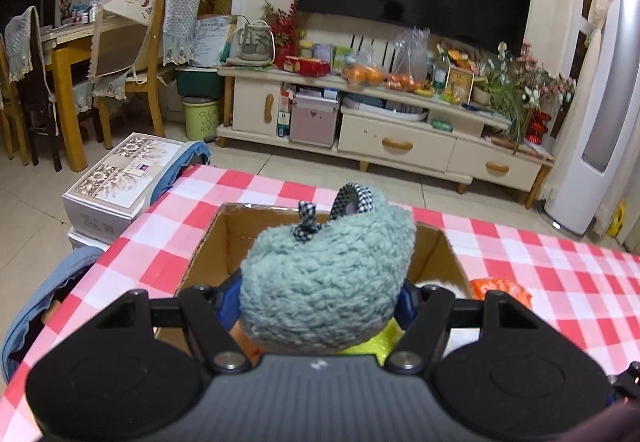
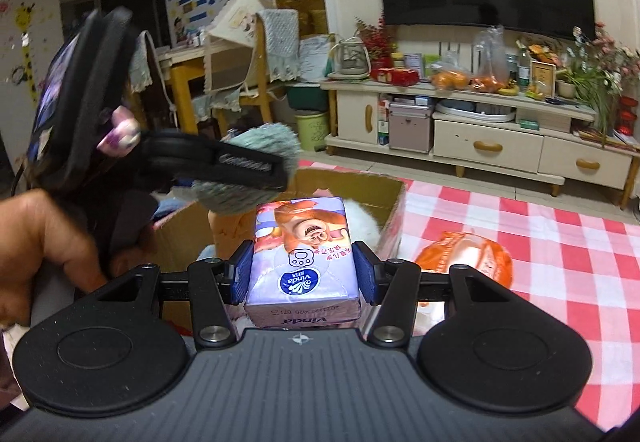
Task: Organize soft objects
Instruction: 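Open both tools to drop knit pouch and tissue pack into the box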
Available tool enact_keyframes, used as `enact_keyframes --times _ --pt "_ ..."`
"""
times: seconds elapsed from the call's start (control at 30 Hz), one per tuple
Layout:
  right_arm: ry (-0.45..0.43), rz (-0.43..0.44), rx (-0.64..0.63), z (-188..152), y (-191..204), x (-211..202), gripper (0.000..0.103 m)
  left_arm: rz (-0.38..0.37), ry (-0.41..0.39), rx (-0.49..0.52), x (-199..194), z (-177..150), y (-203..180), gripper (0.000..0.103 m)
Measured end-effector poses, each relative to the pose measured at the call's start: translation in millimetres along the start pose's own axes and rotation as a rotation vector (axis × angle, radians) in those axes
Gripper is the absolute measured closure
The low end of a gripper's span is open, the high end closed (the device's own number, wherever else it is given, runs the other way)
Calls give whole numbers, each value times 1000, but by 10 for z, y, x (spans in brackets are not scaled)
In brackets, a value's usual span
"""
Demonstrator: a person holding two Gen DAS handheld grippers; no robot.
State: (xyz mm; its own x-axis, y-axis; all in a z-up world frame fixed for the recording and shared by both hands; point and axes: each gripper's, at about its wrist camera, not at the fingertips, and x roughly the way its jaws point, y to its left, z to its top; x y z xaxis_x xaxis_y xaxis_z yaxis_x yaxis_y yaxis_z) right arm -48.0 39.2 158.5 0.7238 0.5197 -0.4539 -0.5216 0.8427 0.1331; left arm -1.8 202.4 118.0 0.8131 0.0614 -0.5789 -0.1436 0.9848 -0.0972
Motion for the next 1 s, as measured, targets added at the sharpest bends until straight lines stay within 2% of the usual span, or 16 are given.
enact_keyframes --times 0.3,0.4,0.43,0.47,0.57,0.7,1.0 --pt "55 29 -42 -129 151 250 38 -19 31 33 198 32 -32 31" --pt "78 38 -57 -161 161 297 35 -47 40 47 222 45 -43 21" --pt "84 42 -64 -173 154 305 30 -61 38 48 210 45 -43 17" --pt "83 44 -69 -180 172 298 17 -71 36 49 192 45 -49 15" --pt "65 47 -81 -183 215 223 10 -73 21 52 120 39 -74 5" --pt "44 35 -85 -176 224 75 5 -57 -10 66 -35 39 -100 1" --pt "17 -45 55 -268 10 -375 3 -1 -83 100 -502 -71 -108 1"
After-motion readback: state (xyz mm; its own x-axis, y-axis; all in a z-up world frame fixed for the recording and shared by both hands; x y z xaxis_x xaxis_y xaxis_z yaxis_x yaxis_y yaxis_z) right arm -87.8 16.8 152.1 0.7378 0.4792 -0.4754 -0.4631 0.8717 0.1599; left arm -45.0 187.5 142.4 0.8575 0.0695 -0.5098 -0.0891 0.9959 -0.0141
